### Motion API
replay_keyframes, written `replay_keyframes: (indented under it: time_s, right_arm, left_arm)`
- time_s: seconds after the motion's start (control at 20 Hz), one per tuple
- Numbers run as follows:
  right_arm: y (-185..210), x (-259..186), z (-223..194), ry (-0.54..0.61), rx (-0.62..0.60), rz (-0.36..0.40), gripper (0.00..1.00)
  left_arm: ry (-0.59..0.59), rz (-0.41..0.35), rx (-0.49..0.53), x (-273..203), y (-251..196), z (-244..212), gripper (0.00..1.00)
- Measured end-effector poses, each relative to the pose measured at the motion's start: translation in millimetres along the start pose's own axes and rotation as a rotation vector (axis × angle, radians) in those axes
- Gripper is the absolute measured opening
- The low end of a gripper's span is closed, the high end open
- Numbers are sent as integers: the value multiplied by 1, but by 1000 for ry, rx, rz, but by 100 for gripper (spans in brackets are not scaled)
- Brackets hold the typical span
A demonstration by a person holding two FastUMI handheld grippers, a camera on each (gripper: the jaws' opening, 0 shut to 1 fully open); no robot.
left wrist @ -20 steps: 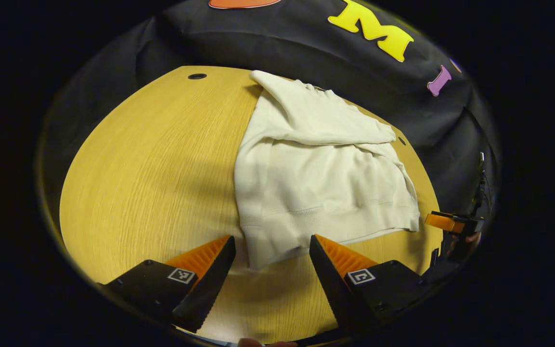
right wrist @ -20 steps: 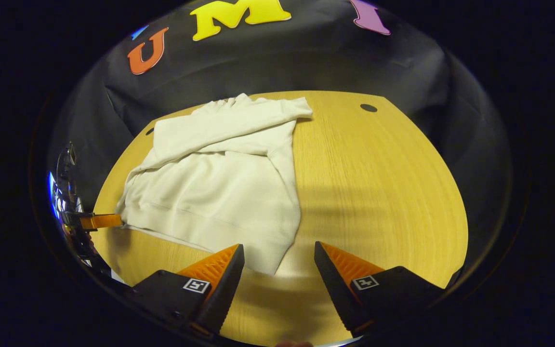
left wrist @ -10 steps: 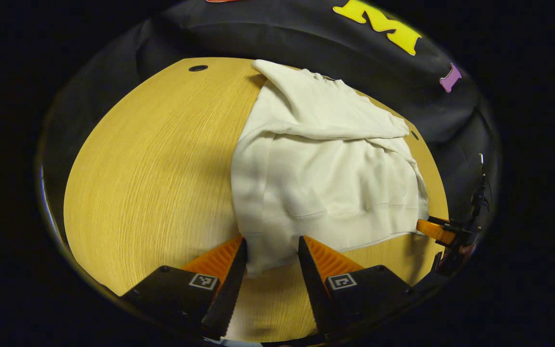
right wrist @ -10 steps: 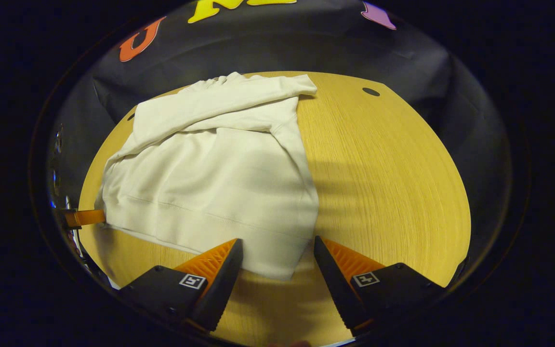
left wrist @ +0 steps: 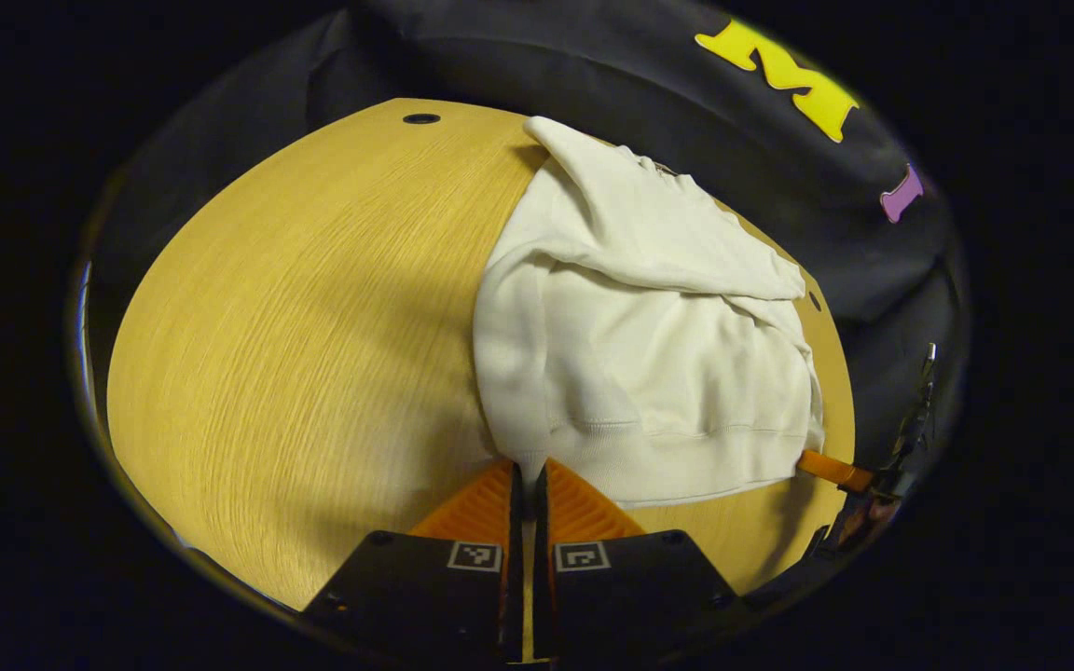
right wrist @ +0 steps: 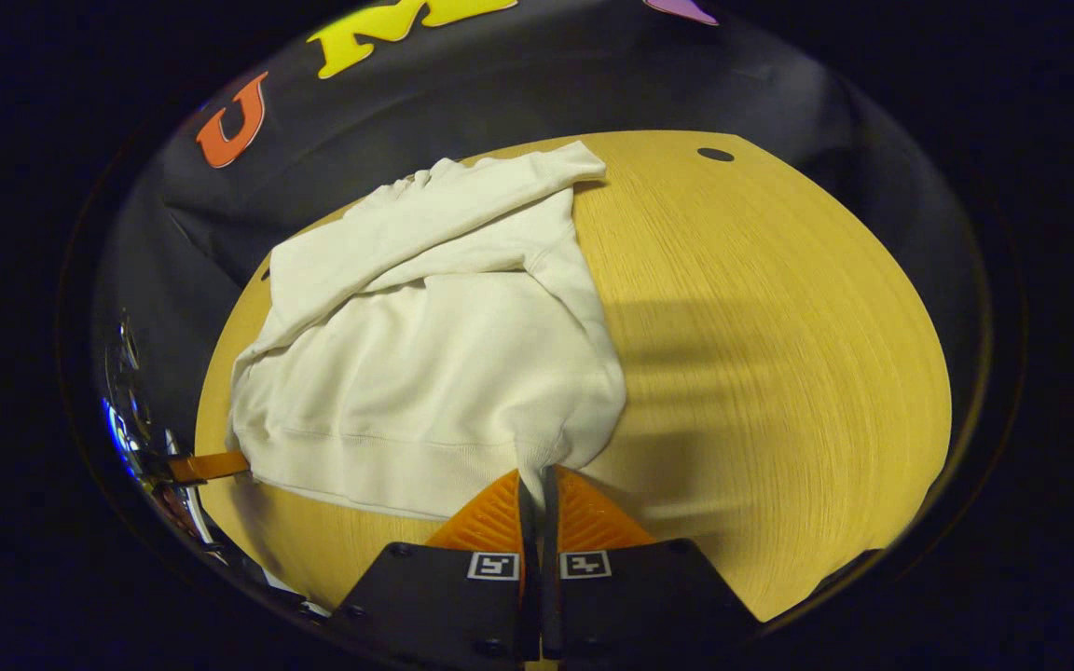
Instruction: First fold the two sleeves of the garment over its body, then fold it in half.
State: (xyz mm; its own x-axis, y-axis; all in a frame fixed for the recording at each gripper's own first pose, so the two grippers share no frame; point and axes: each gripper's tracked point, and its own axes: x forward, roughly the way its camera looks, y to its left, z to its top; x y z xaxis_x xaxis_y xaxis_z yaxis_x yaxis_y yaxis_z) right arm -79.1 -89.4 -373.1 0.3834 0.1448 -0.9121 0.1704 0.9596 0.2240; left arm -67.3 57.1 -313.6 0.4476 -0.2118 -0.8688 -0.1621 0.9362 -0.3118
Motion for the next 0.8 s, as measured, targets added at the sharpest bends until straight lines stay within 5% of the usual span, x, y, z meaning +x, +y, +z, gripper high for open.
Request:
replay_keyframes:
  time_s: [0.4, 0.65, 0.8]
  right_arm:
    - [13, -35, 29, -84, 111, 105, 1]
    - [31, -66, 72, -169, 100, 187, 1]
    - [38, -83, 107, -221, 105, 212, 1]
  left_arm:
    - [-105, -88, 31, -28, -22, 33, 5]
    - [-196, -137, 109, -52, -47, 69, 5]
    - [-242, -171, 74, -64, -61, 98, 5]
